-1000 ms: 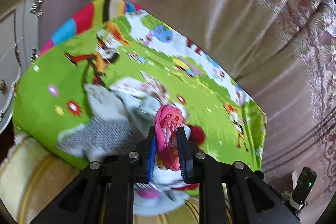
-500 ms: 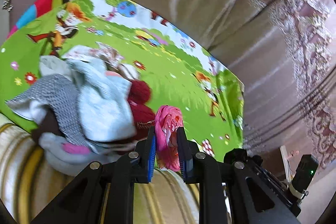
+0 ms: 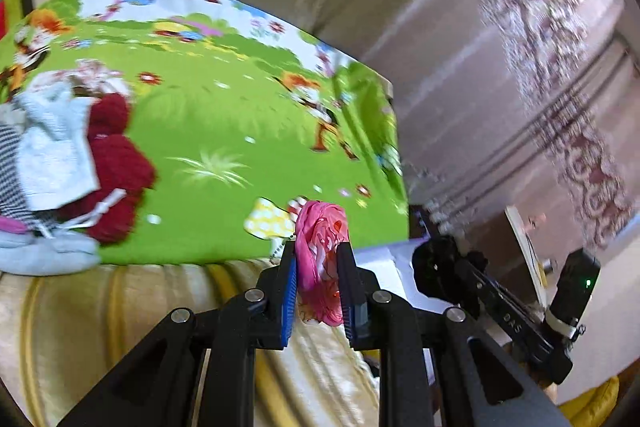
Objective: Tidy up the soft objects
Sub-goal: 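Carry black item and pink purse into the box and open both tools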
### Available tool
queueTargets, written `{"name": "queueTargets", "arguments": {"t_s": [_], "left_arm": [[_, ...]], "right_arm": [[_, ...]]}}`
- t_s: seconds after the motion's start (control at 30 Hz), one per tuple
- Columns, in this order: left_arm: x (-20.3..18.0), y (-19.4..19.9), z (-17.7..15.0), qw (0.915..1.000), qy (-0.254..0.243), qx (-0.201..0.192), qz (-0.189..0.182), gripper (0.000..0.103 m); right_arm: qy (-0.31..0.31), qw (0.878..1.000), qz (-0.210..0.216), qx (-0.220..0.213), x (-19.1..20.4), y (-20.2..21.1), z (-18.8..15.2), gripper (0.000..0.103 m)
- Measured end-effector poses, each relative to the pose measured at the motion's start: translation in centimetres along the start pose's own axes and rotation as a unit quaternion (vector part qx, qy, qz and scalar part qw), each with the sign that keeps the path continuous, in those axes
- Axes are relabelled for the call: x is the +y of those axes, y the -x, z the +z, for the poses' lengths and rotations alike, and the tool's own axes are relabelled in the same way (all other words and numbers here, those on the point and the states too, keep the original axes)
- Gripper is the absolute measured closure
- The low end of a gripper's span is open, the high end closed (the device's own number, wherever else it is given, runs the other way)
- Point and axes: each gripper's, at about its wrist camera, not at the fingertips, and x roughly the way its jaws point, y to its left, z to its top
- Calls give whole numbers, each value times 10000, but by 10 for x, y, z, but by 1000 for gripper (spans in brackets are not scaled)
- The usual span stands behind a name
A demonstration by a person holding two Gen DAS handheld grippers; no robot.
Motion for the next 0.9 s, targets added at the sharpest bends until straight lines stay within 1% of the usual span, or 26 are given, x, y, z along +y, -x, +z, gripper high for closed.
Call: {"name": "queueTargets", "arguments": {"t_s": [0.23,0.4,0.5,0.6,0.67,0.7,0.73,0.77,0.83,0.9], "left_arm": [[-49,-26,-9,9976,-613,267,-157,83],[-70,-42,-12,9950,-902,391,-186,83],[-80,-52,-11,9932,-1040,464,-226,80],[-86,-59,-11,9914,-1151,583,-230,76],[-89,-61,-12,9909,-1183,597,-215,67],[-89,-61,-12,9906,-1207,595,-229,64],[-91,-60,-12,9904,-1241,574,-206,58],[-93,-57,-11,9898,-1322,515,-132,53],[-98,-52,-11,9879,-1500,394,-43,47],[-106,-43,-12,9838,-1777,160,152,41]], "right_arm": [[-208,9992,-309,-128,-29,14,-7,72],[-388,9980,-454,-227,-44,20,-8,71],[-467,9975,-466,-254,-50,21,-8,65],[-530,9970,-489,-289,-53,22,-9,56],[-555,9966,-525,-309,-56,23,-9,49],[-557,9965,-533,-323,-56,23,-8,48],[-560,9964,-546,-333,-56,23,-8,47],[-563,9962,-568,-344,-56,24,-8,46],[-540,9961,-601,-366,-55,24,-7,46],[-507,9957,-660,-399,-53,24,-6,45]]}}
